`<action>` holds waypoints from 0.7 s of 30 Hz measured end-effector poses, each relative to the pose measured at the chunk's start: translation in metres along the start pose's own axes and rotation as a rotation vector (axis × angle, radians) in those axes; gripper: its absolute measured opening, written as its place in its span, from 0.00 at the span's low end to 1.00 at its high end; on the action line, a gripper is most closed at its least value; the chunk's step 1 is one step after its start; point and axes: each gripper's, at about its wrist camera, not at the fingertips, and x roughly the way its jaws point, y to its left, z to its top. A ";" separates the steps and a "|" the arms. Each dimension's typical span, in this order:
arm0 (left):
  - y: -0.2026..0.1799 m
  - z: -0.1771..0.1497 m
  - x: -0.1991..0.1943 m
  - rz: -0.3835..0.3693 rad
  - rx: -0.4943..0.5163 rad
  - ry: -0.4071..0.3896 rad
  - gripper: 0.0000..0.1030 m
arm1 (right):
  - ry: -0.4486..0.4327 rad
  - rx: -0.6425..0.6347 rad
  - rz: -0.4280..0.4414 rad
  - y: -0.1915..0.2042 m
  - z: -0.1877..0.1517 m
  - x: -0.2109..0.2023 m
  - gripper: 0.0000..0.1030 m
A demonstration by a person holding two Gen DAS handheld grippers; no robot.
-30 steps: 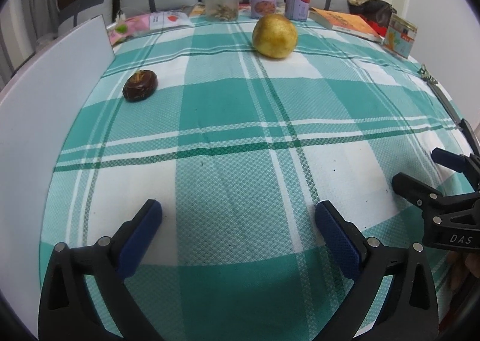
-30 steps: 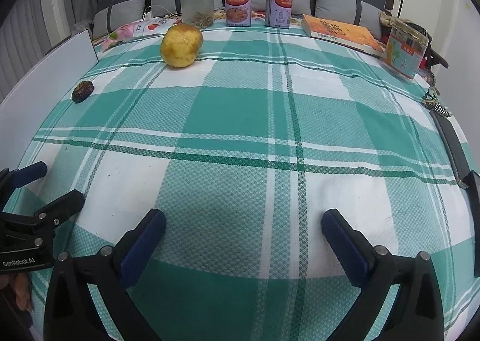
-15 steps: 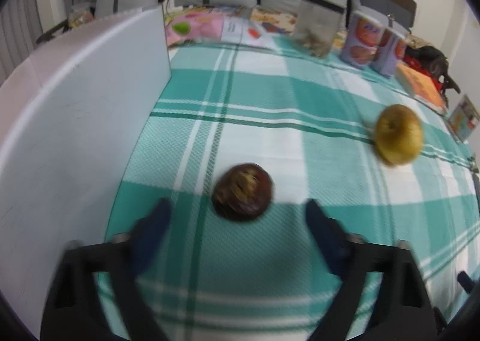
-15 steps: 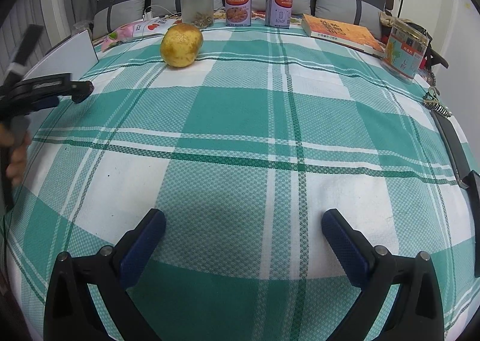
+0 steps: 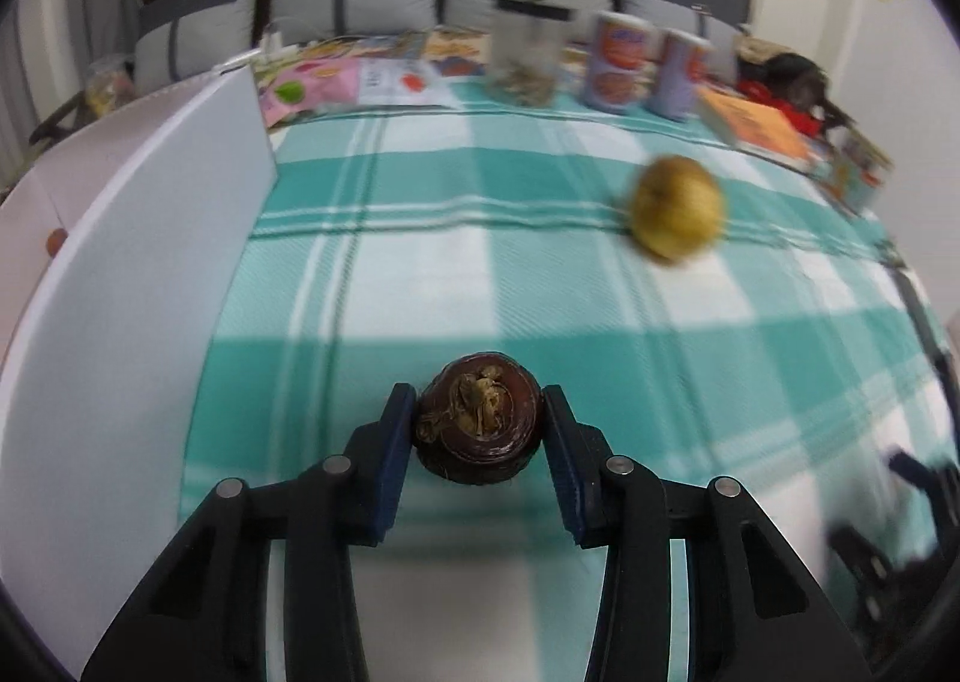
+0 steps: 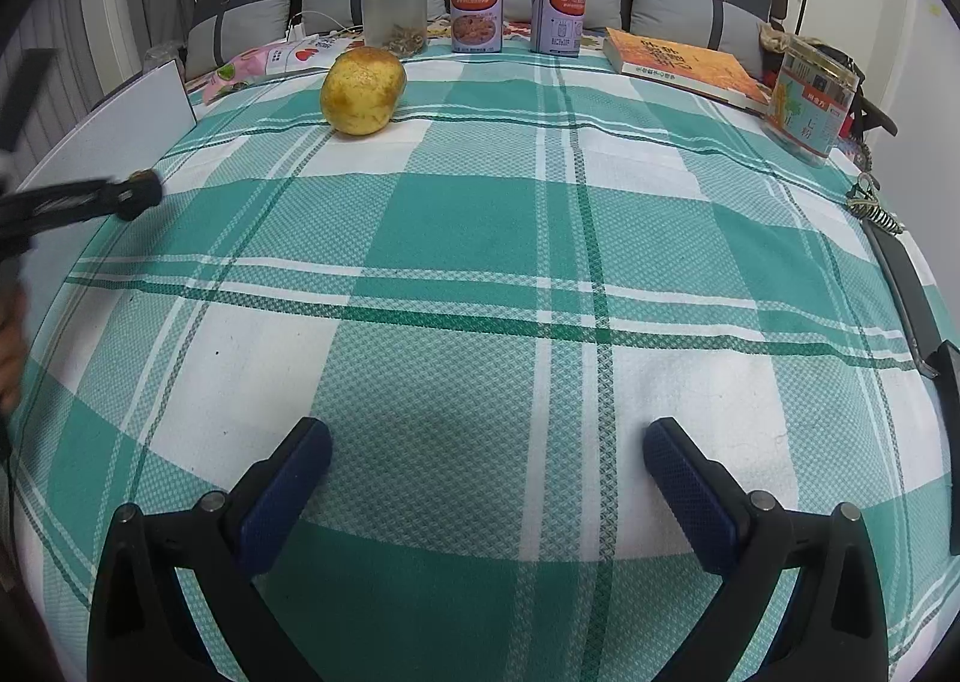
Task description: Organize fruits
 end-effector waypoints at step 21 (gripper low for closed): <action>-0.019 -0.085 -0.020 0.058 0.021 0.024 0.94 | 0.000 0.001 0.001 0.000 0.000 0.000 1.00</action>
